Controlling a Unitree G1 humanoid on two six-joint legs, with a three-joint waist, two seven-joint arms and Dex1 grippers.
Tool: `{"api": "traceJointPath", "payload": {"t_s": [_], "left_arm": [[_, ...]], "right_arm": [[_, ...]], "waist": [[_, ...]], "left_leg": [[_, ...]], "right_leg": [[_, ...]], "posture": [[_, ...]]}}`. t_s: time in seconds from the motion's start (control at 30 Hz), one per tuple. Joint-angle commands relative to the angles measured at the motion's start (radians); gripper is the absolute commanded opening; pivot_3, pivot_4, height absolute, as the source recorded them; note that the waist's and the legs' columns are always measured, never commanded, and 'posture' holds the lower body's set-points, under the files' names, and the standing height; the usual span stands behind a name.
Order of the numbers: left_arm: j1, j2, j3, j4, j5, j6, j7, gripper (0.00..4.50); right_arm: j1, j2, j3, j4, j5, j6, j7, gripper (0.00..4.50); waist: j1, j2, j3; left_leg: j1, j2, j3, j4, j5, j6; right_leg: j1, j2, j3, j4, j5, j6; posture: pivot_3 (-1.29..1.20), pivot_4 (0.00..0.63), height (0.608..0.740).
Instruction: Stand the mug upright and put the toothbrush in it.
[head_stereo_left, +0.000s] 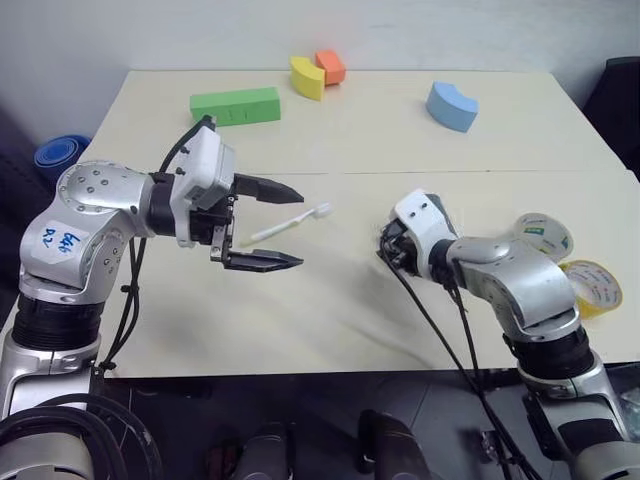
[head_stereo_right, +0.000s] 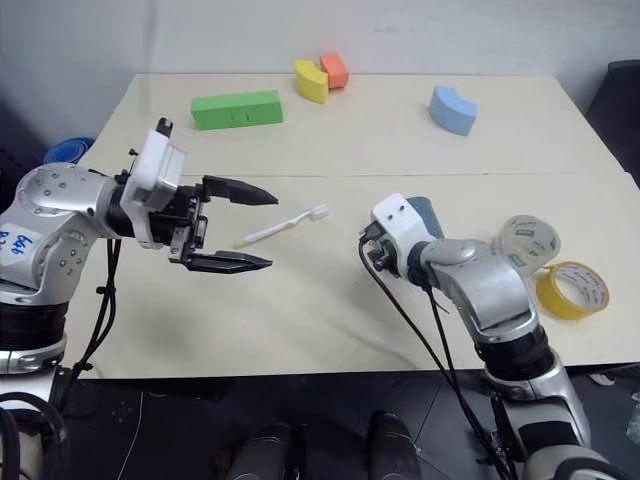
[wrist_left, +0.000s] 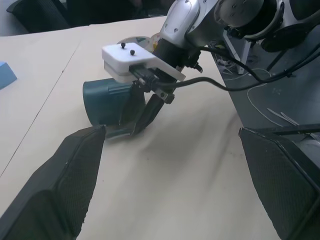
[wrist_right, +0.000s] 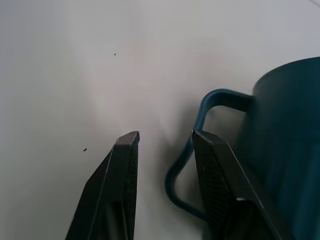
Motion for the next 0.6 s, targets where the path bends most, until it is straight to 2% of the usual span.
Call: {"api": "traceJointPath", "payload": {"t_s": [0.03,0.3,0.6], "left_arm": [[-0.017,-0.002,0.009,0.002,0.006,-0.023,-0.006,4.5],[-0.01,-0.007,0.01,-0.001,0.007,-0.027,-0.006,4.5],[-0.007,-0.005,0.017,0.0,0.011,-0.031,-0.005,4.5]], "right_arm": [[0.001,-0.003,0.006,0.041,-0.031,-0.053,-0.015,1.71],[-0.018,-0.032,0.015,0.122,-0.072,-0.123,0.0,1.71],[-0.047,-0.043,0.007,-0.118,-0.054,0.007,-0.01,1.71]], "waist": [[0.0,0.0,0.0],[0.0,0.0,0.0],[-0.002,0.0,0.0]], "left_leg": [[0.0,0.0,0.0,0.0,0.0,0.0],[0.0,0.0,0.0,0.0,0.0,0.0],[0.0,0.001,0.001,0.0,0.0,0.0]], "right_leg": [[0.0,0.0,0.0,0.0,0.0,0.0],[0.0,0.0,0.0,0.0,0.0,0.0],[-0.001,0.0,0.0,0.0,0.0,0.0]], "posture": [[0.0,0.15,0.74],[0.0,0.15,0.74],[0.0,0.15,0.74]]}}
